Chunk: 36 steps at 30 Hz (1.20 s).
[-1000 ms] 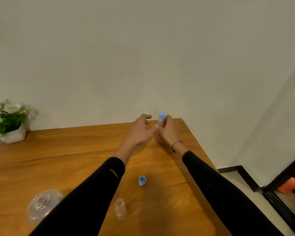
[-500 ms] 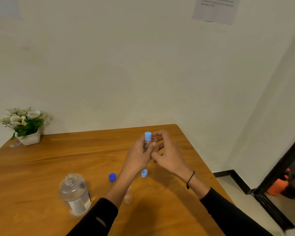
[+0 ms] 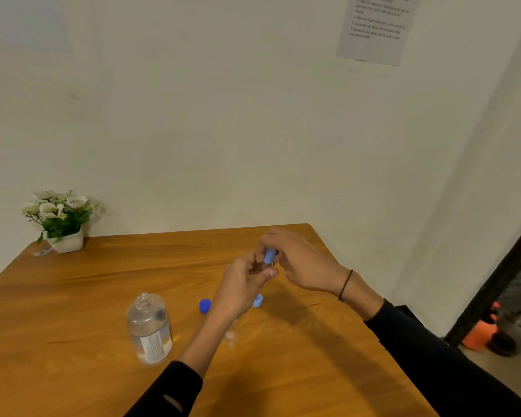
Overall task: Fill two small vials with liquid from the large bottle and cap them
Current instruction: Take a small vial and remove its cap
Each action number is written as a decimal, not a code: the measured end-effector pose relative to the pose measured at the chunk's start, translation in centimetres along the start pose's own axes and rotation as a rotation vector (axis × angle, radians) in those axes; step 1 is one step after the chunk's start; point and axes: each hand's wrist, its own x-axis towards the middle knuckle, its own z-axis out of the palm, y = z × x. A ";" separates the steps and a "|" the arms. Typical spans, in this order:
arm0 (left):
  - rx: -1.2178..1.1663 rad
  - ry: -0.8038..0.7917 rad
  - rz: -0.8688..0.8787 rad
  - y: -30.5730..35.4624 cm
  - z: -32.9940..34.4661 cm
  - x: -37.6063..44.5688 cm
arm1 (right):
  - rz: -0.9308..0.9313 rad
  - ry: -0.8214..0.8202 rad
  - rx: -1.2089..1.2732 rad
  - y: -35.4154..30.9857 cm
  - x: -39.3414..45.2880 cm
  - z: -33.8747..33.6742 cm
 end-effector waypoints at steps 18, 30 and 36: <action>0.103 0.044 0.025 -0.3 0.1 -1.6 | 0.006 -0.090 -0.008 -0.3 -0.2 -0.1; 0.051 0.052 0.018 -0.9 0.2 -2.3 | -0.042 -0.035 -0.134 -1.6 -0.2 -0.8; 0.004 0.069 0.010 -1.1 -0.2 -3.7 | -0.056 0.205 0.073 -0.1 -1.9 -1.5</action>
